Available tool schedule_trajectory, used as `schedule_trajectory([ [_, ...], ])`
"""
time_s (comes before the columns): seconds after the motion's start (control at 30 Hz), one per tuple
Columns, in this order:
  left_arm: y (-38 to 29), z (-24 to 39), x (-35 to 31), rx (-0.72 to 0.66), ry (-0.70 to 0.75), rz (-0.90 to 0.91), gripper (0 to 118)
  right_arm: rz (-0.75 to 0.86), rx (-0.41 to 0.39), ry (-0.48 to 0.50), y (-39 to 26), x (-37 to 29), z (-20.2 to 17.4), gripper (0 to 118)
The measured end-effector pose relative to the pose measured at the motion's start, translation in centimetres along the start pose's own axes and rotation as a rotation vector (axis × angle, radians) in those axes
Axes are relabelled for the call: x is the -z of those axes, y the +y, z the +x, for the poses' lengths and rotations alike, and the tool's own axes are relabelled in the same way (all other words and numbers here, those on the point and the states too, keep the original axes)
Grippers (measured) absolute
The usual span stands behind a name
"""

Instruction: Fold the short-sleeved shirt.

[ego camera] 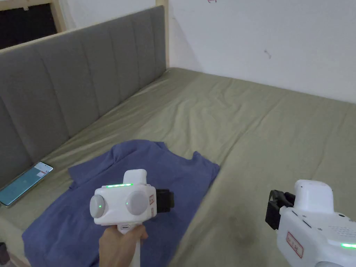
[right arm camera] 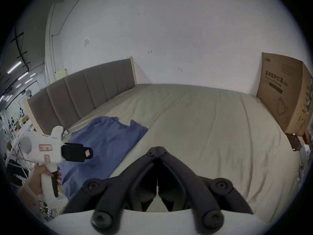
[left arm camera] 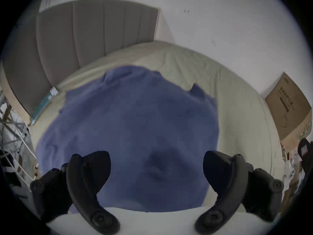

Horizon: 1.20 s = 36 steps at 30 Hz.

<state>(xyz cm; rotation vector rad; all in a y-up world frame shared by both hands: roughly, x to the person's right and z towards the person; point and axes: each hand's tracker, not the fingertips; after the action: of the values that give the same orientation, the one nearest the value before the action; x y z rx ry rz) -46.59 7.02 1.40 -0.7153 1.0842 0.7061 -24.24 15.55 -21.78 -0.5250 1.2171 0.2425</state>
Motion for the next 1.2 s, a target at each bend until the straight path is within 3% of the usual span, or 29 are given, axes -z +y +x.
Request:
schedule_trajectory([
  [0.17, -1.1, 0.8, 6.1, 0.106, 0.075, -0.185, 106, -0.053, 0.036, 0.002, -0.5, 2.3, 0.9, 0],
  [0.2, -1.4, 1.1, 5.8, 0.142, 0.059, -0.129, 106, -0.061, 0.047, 0.004, -0.6, 2.6, 1.1, 0],
  [0.27, -1.1, 1.6, 4.9, 0.131, 0.077, -0.129, 94, -0.073, 0.061, 0.004, -1.0, 2.8, 1.5, 0],
  [0.37, -0.8, 1.6, 4.5, 0.168, 0.053, -0.114, 63, -0.085, 0.079, -0.002, -1.4, 3.0, 1.8, 0],
  [0.43, 0.0, 1.9, 3.8, 0.165, 0.053, -0.111, 5, -0.096, 0.096, -0.002, -1.5, 3.0, 2.0, 0],
  [0.5, 0.4, 1.5, 3.3, 0.105, 0.133, -0.079, 5, -0.100, 0.104, -0.006, -1.6, 2.8, 2.1, 0],
  [0.53, 0.4, 1.3, 3.7, 0.078, 0.057, -0.102, 5, -0.099, 0.105, -0.008, -1.7, 2.6, 2.2, 0],
  [0.9, 3.3, 0.9, -0.4, -0.053, -0.094, -0.060, 5, -0.063, 0.191, -0.050, -1.4, -0.2, 5.5, 0],
  [1.07, 5.4, 7.9, -4.1, 0.047, -0.265, 0.006, 5, 0.004, 0.234, -0.115, -0.7, -3.6, 8.7, 0],
  [1.2, 4.9, 17.2, -7.3, 0.147, -0.429, 0.044, 5, 0.081, 0.289, -0.207, 0.1, -7.8, 12.6, 0],
])
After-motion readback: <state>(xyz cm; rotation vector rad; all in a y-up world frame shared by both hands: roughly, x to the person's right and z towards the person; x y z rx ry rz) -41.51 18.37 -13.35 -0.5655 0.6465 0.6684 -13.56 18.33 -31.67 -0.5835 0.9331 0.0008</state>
